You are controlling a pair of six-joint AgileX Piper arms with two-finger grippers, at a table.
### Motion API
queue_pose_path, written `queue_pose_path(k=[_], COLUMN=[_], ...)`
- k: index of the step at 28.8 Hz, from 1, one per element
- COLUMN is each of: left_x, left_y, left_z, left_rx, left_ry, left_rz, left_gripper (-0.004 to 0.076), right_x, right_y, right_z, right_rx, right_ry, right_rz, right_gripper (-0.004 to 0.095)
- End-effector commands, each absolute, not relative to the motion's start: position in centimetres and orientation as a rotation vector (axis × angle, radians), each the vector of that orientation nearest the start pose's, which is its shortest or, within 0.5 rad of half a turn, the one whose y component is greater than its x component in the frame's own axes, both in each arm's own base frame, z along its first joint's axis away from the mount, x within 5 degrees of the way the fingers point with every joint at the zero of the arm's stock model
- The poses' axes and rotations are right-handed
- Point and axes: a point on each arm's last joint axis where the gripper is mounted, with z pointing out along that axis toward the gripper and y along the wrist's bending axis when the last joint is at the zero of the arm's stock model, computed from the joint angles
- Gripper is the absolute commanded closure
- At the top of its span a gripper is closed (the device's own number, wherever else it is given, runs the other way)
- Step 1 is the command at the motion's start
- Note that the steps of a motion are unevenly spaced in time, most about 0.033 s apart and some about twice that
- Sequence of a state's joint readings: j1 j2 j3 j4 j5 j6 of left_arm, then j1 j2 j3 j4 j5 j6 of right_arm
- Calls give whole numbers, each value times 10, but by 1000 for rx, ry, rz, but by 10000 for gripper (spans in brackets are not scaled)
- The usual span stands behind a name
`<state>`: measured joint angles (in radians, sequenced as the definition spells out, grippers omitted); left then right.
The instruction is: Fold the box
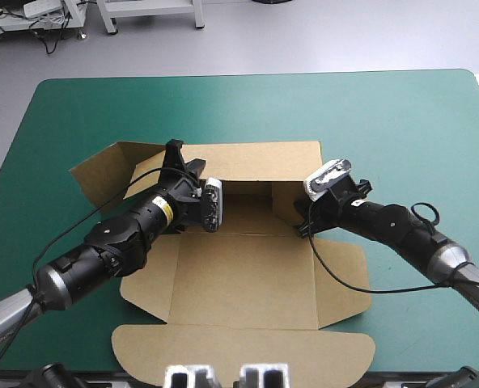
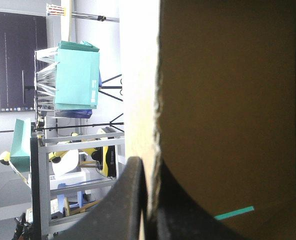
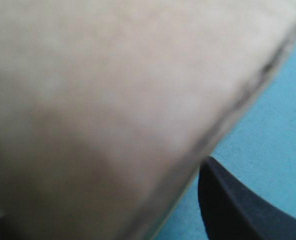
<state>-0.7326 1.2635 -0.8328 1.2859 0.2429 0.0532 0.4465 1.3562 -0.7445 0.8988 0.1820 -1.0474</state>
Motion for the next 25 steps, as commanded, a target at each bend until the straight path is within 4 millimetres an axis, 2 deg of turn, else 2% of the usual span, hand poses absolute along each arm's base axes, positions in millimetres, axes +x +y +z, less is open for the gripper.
queue_pose_path(k=[1, 6, 13, 18, 25], left_x=[209, 209, 208, 203, 188], left_y=[-185, -184, -186, -188, -183], left_z=[310, 310, 310, 322, 352], left_rx=[1632, 1633, 1620, 1577, 1472], left_ry=[1097, 1101, 1106, 1063, 1024], left_rz=[460, 469, 438, 366, 330], left_gripper=[733, 715, 580, 530, 517], right_x=[248, 244, 243, 248, 256], right_y=[133, 136, 136, 139, 137], right_z=[260, 258, 258, 269, 280], right_rx=[-719, -780, -793, -770, -685], right_ry=[2040, 2057, 2058, 2029, 1986], right_rz=[302, 335, 343, 352, 319], right_gripper=[515, 766, 918, 926, 926])
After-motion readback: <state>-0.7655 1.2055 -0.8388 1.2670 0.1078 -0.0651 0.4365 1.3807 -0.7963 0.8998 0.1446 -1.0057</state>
